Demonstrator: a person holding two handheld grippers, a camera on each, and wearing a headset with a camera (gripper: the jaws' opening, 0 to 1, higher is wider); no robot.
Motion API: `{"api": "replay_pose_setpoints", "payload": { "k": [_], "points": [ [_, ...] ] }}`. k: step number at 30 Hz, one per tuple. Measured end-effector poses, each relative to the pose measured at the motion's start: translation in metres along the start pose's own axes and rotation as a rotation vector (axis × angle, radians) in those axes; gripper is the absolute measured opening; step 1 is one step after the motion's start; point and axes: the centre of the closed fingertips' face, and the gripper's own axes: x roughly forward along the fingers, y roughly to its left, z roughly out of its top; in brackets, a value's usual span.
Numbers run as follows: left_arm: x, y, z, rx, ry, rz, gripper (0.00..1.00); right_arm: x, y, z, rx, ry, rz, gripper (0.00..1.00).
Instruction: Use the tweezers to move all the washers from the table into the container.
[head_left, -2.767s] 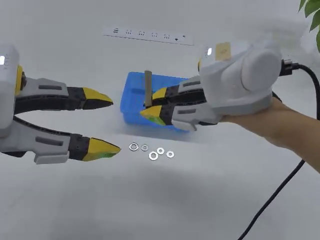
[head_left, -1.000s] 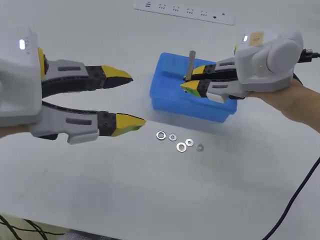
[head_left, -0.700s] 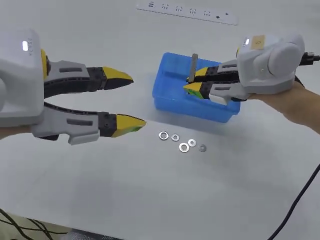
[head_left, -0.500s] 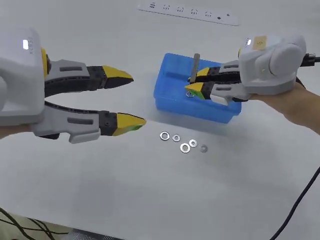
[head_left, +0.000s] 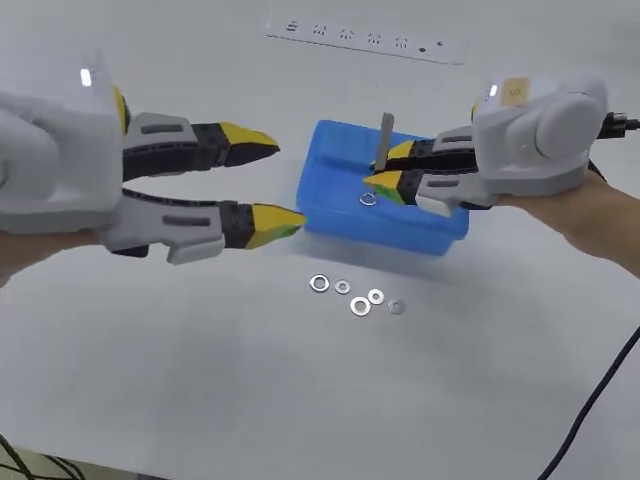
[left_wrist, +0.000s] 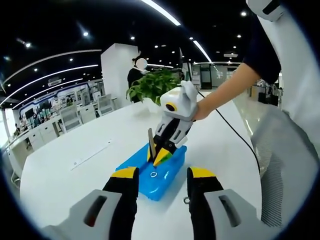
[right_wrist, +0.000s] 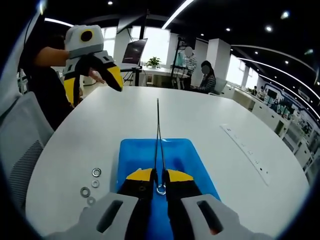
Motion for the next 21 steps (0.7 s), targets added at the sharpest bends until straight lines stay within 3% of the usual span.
{"api": "replay_pose_setpoints", "payload": {
  "k": [6,10,21],
  "points": [
    [0.032,0.013,0.018,0.023,-0.034,-0.031,0.42,-0.003,0.003,0.002,-0.008,0.001,0.005,0.1],
    [0.049,0.016,0.027,0.05,-0.043,-0.041,0.35,-0.004,0.007,0.003,-0.014,0.003,0.014,0.1],
    [0.068,0.011,0.03,0.076,-0.035,-0.11,0.3,-0.002,0.014,0.003,-0.037,0.012,0.039,0.1]
  ]
}}
